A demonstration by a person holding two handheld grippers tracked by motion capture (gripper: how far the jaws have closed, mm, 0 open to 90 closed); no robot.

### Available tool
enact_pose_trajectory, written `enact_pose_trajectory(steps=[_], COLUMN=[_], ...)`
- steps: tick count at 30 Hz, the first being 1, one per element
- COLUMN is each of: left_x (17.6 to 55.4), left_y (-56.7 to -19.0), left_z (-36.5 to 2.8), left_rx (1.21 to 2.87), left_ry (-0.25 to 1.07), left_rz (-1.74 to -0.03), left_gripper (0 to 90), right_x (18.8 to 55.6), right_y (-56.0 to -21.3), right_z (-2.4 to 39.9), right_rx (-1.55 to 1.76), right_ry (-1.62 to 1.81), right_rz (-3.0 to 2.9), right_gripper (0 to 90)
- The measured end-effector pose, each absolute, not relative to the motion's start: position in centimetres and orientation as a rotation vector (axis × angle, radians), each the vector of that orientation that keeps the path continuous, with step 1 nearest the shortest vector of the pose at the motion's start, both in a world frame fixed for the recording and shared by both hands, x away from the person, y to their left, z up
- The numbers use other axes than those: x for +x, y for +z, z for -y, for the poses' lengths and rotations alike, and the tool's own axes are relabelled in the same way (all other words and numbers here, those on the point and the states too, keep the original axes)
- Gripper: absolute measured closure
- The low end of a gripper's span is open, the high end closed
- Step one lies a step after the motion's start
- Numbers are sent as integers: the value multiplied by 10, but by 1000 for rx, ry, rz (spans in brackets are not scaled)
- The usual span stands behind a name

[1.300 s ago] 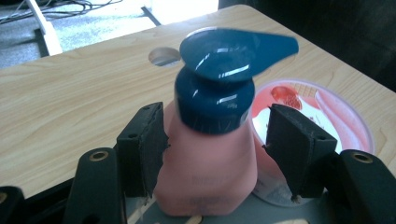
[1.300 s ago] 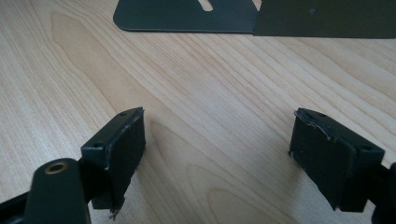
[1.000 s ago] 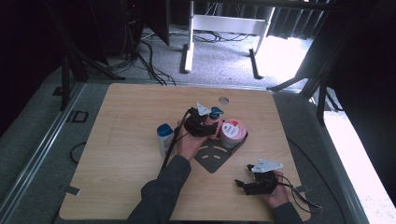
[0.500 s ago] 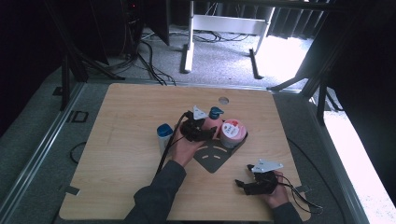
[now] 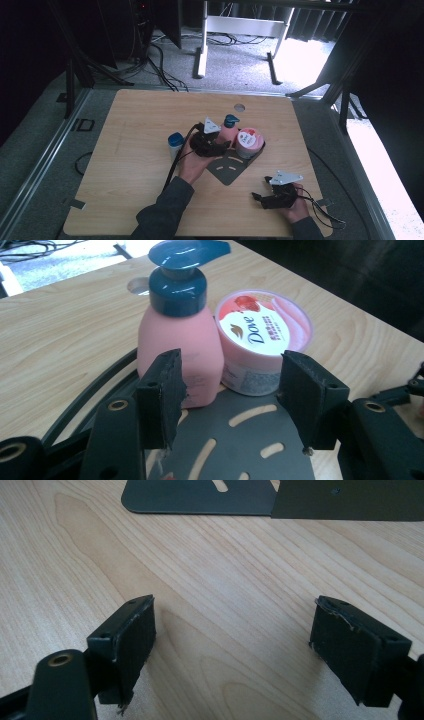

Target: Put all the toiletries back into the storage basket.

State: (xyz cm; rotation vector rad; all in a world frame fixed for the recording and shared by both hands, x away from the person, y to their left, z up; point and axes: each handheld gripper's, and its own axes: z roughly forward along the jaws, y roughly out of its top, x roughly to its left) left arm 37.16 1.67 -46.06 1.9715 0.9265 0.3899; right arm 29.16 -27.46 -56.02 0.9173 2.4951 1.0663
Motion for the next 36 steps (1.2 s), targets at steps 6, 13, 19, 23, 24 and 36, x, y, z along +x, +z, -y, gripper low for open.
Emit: enact_pose_trajectory(steps=[6, 13, 19, 23, 24, 36], left_x=[364, 359, 352, 350, 350, 342], left_y=[-462, -465, -467, -470, -471, -478], left_z=[-16, -20, -24, -27, -28, -37], left_rx=[2012, 2022, 2032, 2037, 2041, 2052], left_ry=[384, 346, 345, 337, 338, 341], left_rz=[-904, -889, -869, -869, -872, -869], left_gripper=[437, 460, 462, 480, 480, 500], right_x=[292, 292, 292, 292, 292, 292], right_y=[-560, -560, -560, -560, -560, -560], right_z=[275, 275, 275, 275, 275, 275], right_rx=[916, 916, 917, 917, 918, 917], right_ry=[1066, 1067, 1066, 1066, 1066, 1066], right_rz=[-2494, -2494, -2495, -2495, -2495, -2495], right_gripper=[181, 181, 181, 181, 181, 181])
